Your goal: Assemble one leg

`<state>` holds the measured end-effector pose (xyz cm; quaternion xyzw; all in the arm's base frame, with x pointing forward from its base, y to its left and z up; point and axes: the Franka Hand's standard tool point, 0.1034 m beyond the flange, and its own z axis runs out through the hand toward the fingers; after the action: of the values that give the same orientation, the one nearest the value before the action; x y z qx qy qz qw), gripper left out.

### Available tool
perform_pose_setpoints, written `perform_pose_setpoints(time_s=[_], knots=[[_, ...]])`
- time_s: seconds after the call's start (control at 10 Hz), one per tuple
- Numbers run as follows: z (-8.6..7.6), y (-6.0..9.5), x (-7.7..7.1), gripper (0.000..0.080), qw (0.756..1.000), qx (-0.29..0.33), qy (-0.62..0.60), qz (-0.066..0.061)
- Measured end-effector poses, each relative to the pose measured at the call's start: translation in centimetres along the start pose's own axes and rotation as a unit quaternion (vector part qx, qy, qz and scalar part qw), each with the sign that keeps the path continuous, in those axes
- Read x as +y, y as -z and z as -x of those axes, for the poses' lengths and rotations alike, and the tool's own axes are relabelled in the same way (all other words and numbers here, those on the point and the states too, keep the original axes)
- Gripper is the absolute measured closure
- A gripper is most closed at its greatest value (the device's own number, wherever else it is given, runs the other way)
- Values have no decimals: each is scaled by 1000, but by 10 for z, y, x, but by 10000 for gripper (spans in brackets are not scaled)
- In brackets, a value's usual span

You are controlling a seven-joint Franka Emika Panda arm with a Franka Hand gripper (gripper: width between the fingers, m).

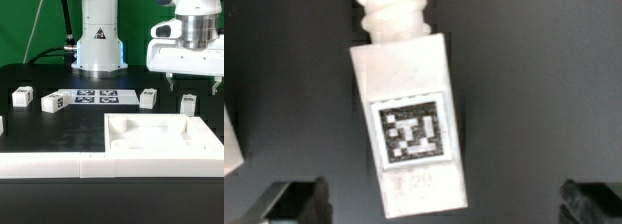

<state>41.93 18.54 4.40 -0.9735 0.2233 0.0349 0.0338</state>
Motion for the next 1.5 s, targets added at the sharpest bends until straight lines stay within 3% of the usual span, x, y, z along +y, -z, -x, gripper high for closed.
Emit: perform_pose_setpoints(time_s=[0.2,0.6,0.9,1.3,1.5], knots=[[-1,0,3,150,1000,-10,16,3],[-10,-6,10,150,990,-107,87,6],[-3,-8,12,150,971,-221,91,27],[11,-23,20,150,922,-372,77,69],[9,-33,17,150,920,-379,76,69]])
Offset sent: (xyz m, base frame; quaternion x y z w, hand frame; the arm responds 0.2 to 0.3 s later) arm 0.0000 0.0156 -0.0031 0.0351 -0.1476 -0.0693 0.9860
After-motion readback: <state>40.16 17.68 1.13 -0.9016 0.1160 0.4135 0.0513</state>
